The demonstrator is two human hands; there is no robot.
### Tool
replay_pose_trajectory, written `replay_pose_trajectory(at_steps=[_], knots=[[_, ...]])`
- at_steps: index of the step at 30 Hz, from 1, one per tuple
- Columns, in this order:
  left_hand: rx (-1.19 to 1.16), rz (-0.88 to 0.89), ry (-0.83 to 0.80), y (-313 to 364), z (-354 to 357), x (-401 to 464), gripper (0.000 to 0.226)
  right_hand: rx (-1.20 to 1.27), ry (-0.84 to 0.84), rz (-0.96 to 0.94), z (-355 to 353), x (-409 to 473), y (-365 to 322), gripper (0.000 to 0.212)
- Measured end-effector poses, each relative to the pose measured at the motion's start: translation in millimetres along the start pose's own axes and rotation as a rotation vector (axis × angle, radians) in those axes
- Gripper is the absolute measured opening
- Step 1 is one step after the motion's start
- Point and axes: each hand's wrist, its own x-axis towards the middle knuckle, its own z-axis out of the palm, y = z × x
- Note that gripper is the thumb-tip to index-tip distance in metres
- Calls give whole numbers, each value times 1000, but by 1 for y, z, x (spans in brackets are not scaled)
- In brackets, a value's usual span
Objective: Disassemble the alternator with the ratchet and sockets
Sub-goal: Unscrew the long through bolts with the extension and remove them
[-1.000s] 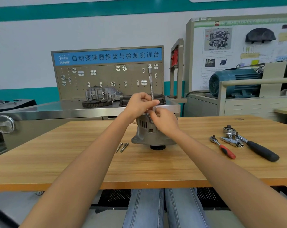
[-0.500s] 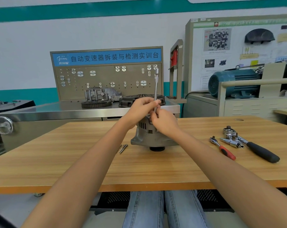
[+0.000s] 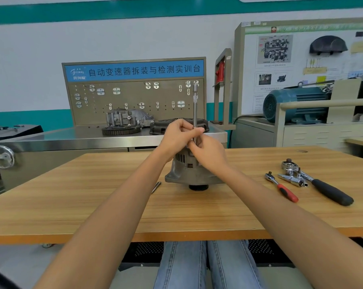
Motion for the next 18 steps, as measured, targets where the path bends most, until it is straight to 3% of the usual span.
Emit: replay_pose_trajectory(at_steps=[9,14,18], knots=[[-36,49,-61,3,2,-6,15,-4,-14,-48,-1,1,0,35],[-83,42,-99,1,0,-7,21,-8,-27,-41,-2,3,1,37],[-72,52,-91,0,-2,-7,10,19,-61,-39,-5,3,1,38]])
